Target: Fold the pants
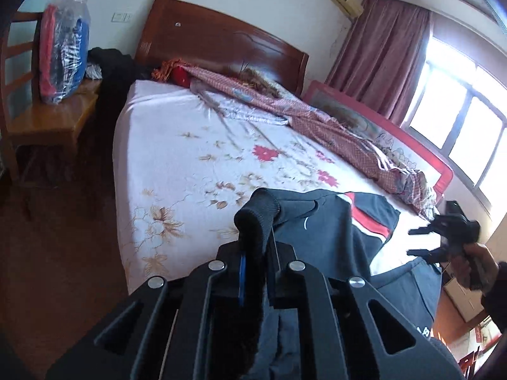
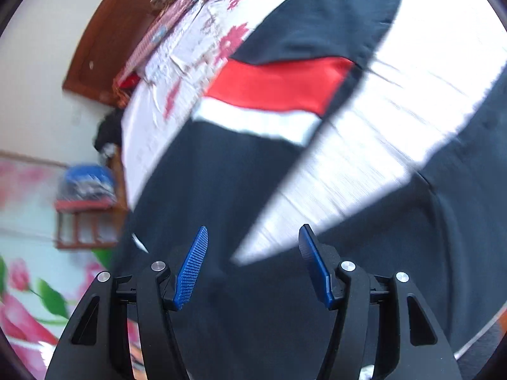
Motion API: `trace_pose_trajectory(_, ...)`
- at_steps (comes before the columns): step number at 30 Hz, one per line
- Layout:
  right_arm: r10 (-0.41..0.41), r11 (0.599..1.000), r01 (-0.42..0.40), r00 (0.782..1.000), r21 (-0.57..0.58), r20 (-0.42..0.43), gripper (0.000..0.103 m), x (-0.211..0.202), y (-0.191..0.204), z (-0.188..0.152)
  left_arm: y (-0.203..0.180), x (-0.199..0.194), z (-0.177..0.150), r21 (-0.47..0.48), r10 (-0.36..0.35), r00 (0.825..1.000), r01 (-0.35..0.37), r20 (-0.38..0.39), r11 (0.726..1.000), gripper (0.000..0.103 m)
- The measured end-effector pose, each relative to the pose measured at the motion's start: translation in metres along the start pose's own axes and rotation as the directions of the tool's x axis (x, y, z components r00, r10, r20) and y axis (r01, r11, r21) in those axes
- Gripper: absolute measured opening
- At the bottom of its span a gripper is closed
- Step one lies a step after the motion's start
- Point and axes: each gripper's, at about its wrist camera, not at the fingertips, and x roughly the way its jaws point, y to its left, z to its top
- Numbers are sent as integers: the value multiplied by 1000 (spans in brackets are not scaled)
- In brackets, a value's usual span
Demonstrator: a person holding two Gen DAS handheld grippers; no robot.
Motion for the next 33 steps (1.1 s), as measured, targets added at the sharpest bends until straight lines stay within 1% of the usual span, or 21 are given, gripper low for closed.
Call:
trace_pose_trajectory(2,-3,1000,3,1000,28,4,73,17,22,39,-11,-13,0,1,-27,999,27,28,1000,8)
trace_pose_trajectory(3,7,999,-6,1000,53,-14,73,29,30,58,-15,-19,0,5,-44,998,43,39,999,8)
trace_pose_trajectory(4,-6,998,9,999,68,-40,73,42,39,76,-19,-25,0,9,-60,997,60,51,998,8)
trace_pose_trajectory(5,-29,994,33,999,101,-40,73,52,43,92,-23,-29,-1,12,-75,996,74,57,997,8)
trace_pose_trajectory(7,-35,976,46,998,212,-56,73,73,44,116,-30,-38,-5,28,-104,992,102,68,994,8)
trace_pose_trajectory(8,-27,964,37,999,263,-41,73,78,42,124,-35,-42,-6,42,-112,991,109,71,993,8)
trace_pose_trajectory(9,-57,964,68,997,257,-48,73,85,46,133,-40,-46,-7,61,-118,990,113,74,992,8)
trace_pose_trajectory(10,-126,964,138,990,227,-65,73,94,50,140,-43,-49,-9,73,-124,990,118,73,990,8)
trace_pose_trajectory(11,-182,951,190,982,245,-58,73,98,47,143,-47,-51,-10,87,-133,989,127,70,988,8)
trace_pose_trajectory(12,-181,946,187,982,264,-47,72,102,42,144,-50,-53,-10,103,-135,988,127,69,986,8)
trace_pose_trajectory(13,-188,946,189,982,264,-31,64,103,37,145,-52,-54,-12,119,-132,989,123,71,985,8)
trace_pose_trajectory(14,-194,950,193,981,246,-19,31,103,33,145,-53,-55,-12,127,-129,989,119,71,985,9)
trace_pose_trajectory(15,-171,960,170,985,221,-15,10,102,30,145,-53,-55,-12,128,-126,990,117,70,985,9)
trace_pose_trajectory(17,-99,982,93,995,166,32,7,89,28,140,-51,-55,-13,136,-79,994,68,75,988,9)
trace_pose_trajectory(19,5,990,-17,996,137,89,6,60,19,130,-44,-56,-15,114,-52,995,42,81,993,9)
trace_pose_trajectory(21,93,989,-106,988,104,126,5,25,9,116,-36,-59,-18,90,-19,996,10,91,996,9)
trace_pose_trajectory(24,188,979,-199,968,50,165,5,-31,-12,82,-31,-71,-25,66,-20,995,14,93,998,9)
trace_pose_trajectory(27,223,973,-229,956,7,192,5,-81,-42,34,-34,-87,-37,67,-23,997,18,77,998,12)
trace_pose_trajectory(29,222,974,-225,956,-3,192,5,-105,-66,-3,-38,-99,-46,72,-18,998,14,64,997,14)
trace_pose_trajectory(32,205,977,-212,961,19,187,5,-123,-104,-56,-40,-115,-66,88,19,999,-22,25,996,16)
trace_pose_trajectory(33,207,975,-219,962,48,177,5,-123,-119,-71,-40,-119,-73,75,22,1000,-22,8,997,16)
